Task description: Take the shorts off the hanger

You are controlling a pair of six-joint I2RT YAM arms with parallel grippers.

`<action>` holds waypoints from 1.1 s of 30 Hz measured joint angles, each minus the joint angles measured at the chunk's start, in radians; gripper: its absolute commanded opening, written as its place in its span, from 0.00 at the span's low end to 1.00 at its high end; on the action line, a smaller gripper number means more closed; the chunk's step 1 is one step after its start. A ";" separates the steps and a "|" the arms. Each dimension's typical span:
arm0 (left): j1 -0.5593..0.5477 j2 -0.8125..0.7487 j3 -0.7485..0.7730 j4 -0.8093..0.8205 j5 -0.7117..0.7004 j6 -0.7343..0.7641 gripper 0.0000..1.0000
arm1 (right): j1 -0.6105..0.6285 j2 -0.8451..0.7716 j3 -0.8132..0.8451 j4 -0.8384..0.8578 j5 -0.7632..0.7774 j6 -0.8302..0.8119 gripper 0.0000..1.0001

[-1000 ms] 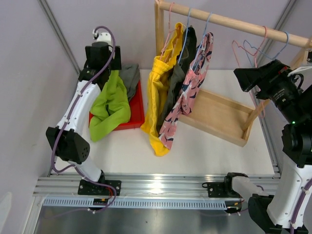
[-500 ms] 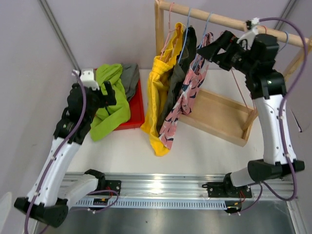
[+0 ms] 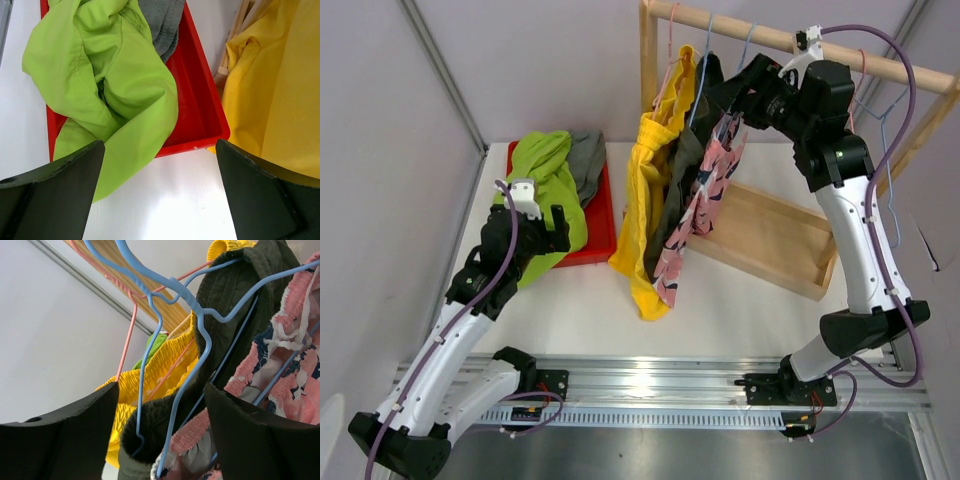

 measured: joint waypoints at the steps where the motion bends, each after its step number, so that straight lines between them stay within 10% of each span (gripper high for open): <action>1: 0.000 0.000 0.000 0.002 0.001 0.000 0.99 | 0.005 0.005 0.000 0.008 0.008 0.000 0.70; 12: -0.001 -0.001 0.000 0.023 0.018 0.000 0.99 | 0.040 0.032 0.000 0.039 0.057 -0.003 0.00; 19: -0.042 -0.009 0.018 0.010 0.030 0.003 0.99 | 0.042 0.031 0.010 0.021 0.095 -0.010 0.00; 33: -0.657 0.223 0.582 0.134 0.068 0.116 0.99 | 0.053 -0.042 0.200 -0.195 0.214 0.038 0.00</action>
